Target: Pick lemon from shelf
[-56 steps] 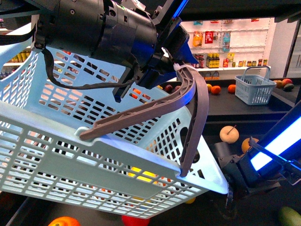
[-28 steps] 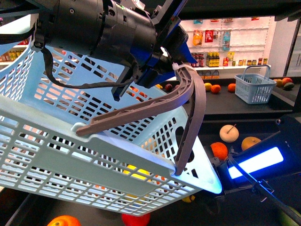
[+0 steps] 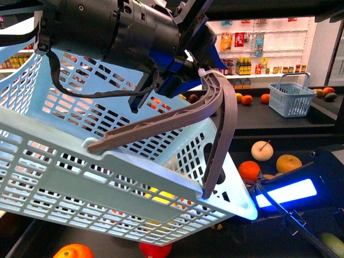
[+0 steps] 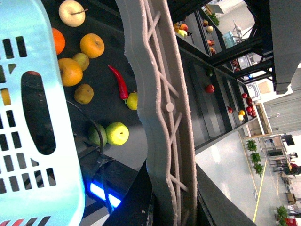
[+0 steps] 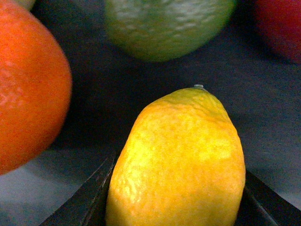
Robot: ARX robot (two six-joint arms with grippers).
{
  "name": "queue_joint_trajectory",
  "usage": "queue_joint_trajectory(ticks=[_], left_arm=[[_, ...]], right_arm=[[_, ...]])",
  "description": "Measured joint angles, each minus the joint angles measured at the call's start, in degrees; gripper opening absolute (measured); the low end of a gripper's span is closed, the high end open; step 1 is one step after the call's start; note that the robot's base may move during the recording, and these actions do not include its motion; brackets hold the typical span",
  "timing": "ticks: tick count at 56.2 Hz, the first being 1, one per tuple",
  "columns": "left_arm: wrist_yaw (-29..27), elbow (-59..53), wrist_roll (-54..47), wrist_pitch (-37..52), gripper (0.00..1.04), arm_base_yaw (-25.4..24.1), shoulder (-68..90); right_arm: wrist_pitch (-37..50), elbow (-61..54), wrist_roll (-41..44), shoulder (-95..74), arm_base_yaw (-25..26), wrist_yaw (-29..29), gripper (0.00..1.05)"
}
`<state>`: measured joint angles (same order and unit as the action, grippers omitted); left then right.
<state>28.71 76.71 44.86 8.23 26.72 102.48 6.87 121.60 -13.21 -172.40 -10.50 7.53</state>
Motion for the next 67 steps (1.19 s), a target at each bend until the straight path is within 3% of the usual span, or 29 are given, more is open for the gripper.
queue_joint_trajectory(ticks=[12, 23, 36, 55, 67], left_arm=[[1.1, 0.0, 0.8, 0.0, 0.11, 0.2, 0.0], [0.8, 0.0, 0.8, 0.0, 0.11, 0.2, 0.0], [0.7, 0.0, 0.8, 0.0, 0.11, 0.2, 0.0], [0.9, 0.0, 0.8, 0.0, 0.11, 0.2, 0.0], [0.7, 0.0, 0.8, 0.0, 0.11, 0.2, 0.0]], right_arm=[[11.8, -23.1, 4.8, 14.4, 7.2, 1.4, 0.54], [18.5, -36.0, 9.2, 23.1, 12.2, 3.8, 0.54], [24.7, -48.5, 9.2, 34.1, 15.7, 2.1, 0.54], [21.3, -53.0, 0.5, 55.6, 17.4, -6.4, 0.54], [16.6, -53.0, -8.5, 63.6, 13.5, -14.3, 0.54]])
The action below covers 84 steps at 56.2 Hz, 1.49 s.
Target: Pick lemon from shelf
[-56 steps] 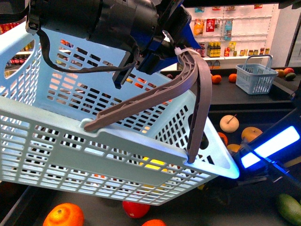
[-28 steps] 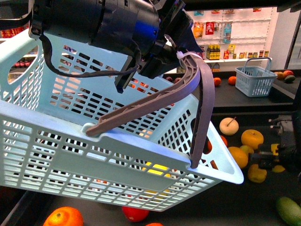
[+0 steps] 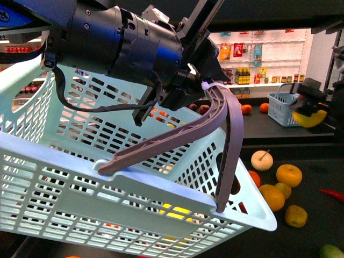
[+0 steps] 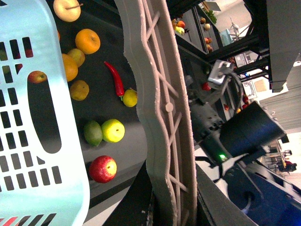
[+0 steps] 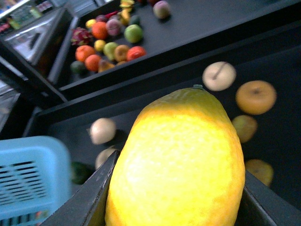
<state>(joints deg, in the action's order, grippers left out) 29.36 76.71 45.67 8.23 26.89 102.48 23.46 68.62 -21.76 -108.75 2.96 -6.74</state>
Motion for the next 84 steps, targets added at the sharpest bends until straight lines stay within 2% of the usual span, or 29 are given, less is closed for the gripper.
queue_joint_trajectory(ticks=[18, 43, 44, 47, 52, 60, 74, 84], left_arm=[[0.1, 0.0, 0.0, 0.0, 0.11, 0.0, 0.0], [0.2, 0.0, 0.0, 0.0, 0.11, 0.0, 0.0], [0.2, 0.0, 0.0, 0.0, 0.11, 0.0, 0.0], [0.2, 0.0, 0.0, 0.0, 0.11, 0.0, 0.0], [0.2, 0.0, 0.0, 0.0, 0.11, 0.0, 0.0], [-0.1, 0.0, 0.1, 0.0, 0.11, 0.0, 0.0], [0.0, 0.0, 0.1, 0.0, 0.11, 0.0, 0.0], [0.0, 0.0, 0.2, 0.0, 0.11, 0.0, 0.0]], right_arm=[[0.2, -1.8, -7.2, 0.3, -11.2, -4.6, 0.54], [3.5, -3.9, -12.0, -3.8, -14.9, -5.0, 0.54], [3.5, -3.9, -12.0, -3.8, -14.9, -5.0, 0.55], [3.5, -3.9, -11.9, -3.8, -15.1, -3.8, 0.68], [3.9, -4.0, -11.8, -3.8, -14.4, -3.3, 0.86], [4.1, -5.1, -11.2, -2.5, -12.2, -2.2, 1.04], [6.6, -13.4, -0.1, 11.5, -5.2, 0.1, 1.02], [7.7, -24.2, 9.0, 25.6, 1.3, -4.8, 1.02]])
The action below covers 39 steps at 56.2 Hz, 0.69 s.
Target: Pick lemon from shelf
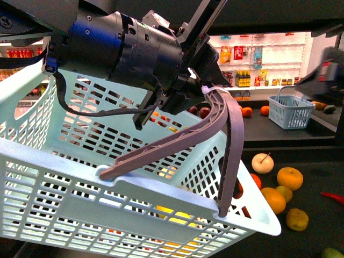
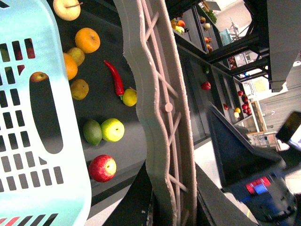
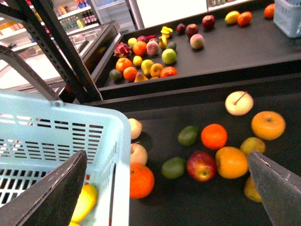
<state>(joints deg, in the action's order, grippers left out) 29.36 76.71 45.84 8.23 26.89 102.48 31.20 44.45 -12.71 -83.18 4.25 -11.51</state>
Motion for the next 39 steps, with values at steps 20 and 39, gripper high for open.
queue_joint_trajectory(ticks=[20, 39], left_arm=[[0.1, 0.0, 0.0, 0.0, 0.11, 0.0, 0.0], [0.0, 0.0, 0.0, 0.0, 0.11, 0.0, 0.0]], right_arm=[[-1.9, -34.5, 11.3, 41.0, 7.6, -0.2, 0.53], [-7.9, -40.5, 12.4, 55.8, -2.1, 10.7, 0.07]])
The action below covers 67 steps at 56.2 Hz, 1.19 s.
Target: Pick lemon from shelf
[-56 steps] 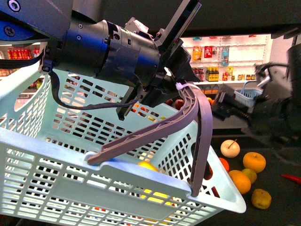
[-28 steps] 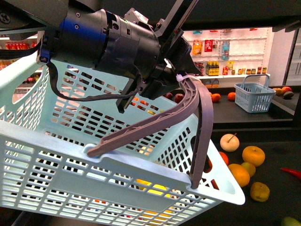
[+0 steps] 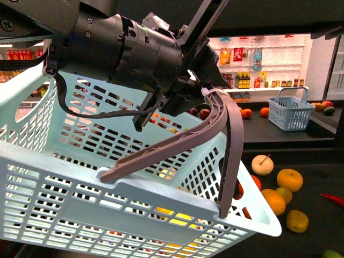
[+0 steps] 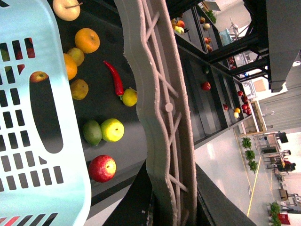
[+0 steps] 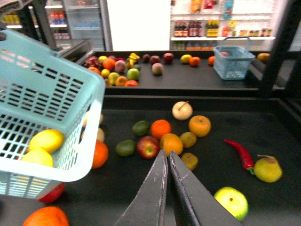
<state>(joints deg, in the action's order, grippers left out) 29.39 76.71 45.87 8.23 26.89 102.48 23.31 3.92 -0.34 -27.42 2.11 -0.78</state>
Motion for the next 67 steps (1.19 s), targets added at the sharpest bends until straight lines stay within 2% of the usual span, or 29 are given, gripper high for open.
queue_joint_trajectory(ticks=[5, 23, 54, 59, 67], left_arm=[[0.0, 0.0, 0.0, 0.0, 0.11, 0.0, 0.0], [0.1, 0.0, 0.0, 0.0, 0.11, 0.0, 0.0], [0.0, 0.0, 0.0, 0.0, 0.11, 0.0, 0.0], [0.0, 0.0, 0.0, 0.0, 0.11, 0.0, 0.0], [0.0, 0.0, 0.1, 0.0, 0.11, 0.0, 0.0]], right_arm=[[-1.4, -0.6, 0.0, 2.2, -1.8, 0.2, 0.07], [-3.9, -3.1, 0.0, 8.0, -1.9, 0.6, 0.07], [-13.3, -3.1, 0.1, 17.4, -1.9, 0.6, 0.07], [-22.1, -3.1, 0.1, 24.1, -1.9, 0.7, 0.07], [-23.1, -3.1, 0.1, 27.1, -1.9, 0.7, 0.07]])
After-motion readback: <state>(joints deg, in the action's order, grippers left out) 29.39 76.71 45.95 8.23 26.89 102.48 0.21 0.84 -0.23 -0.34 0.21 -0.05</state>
